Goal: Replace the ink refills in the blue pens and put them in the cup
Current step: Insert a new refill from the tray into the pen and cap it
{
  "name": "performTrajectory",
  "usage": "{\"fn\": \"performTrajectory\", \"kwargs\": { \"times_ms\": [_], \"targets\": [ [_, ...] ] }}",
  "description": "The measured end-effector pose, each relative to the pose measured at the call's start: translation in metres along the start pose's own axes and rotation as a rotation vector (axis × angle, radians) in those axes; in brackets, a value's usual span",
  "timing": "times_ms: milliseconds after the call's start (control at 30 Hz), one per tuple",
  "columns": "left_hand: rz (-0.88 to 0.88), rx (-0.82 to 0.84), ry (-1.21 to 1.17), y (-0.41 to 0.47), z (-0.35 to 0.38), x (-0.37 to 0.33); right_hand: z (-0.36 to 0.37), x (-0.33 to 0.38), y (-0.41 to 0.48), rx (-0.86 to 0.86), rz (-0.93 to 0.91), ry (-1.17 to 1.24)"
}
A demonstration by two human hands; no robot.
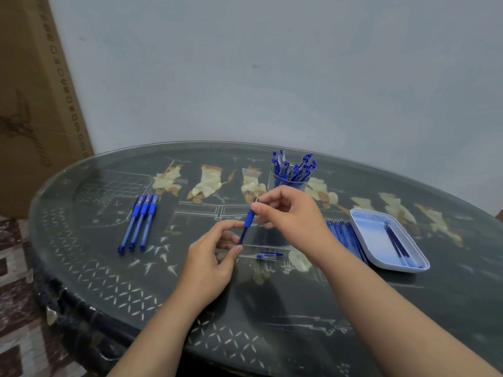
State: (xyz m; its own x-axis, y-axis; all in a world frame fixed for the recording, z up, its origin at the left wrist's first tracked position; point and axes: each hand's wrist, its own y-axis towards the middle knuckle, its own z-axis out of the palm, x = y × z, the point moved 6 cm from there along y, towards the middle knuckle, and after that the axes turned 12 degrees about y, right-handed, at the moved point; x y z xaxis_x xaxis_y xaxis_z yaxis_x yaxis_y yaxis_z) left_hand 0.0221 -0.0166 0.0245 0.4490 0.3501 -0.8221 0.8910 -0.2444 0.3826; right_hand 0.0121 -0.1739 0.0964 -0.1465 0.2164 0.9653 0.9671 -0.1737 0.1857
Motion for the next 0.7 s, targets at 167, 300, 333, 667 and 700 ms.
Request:
{"fn": "performTrajectory", "kwargs": {
  "times_ms": [167,300,333,667,700],
  "targets": [
    [-0.024,0.013,-0.033,0.0003,-0.0003,-0.0001,0.0037,-0.0048,-0.0008,0.022,0.069,0.17],
    [-0.02,0.02,-0.026,0.0004,-0.0001,0.0004,0.0023,-0.0062,0.001,0.015,0.057,0.105],
    [-0.019,0.022,-0.028,0.0003,0.0,-0.0001,0.0015,-0.0072,0.0012,-0.003,0.064,0.105],
    [0.003,0.027,-0.02,0.0003,0.0004,0.0021,0.0019,-0.0109,0.0011,-0.06,0.081,0.158],
    [0.002,0.027,-0.018,0.0006,0.0004,0.0024,0.0026,-0.0114,0.0014,-0.059,0.091,0.167]
  ]
}}
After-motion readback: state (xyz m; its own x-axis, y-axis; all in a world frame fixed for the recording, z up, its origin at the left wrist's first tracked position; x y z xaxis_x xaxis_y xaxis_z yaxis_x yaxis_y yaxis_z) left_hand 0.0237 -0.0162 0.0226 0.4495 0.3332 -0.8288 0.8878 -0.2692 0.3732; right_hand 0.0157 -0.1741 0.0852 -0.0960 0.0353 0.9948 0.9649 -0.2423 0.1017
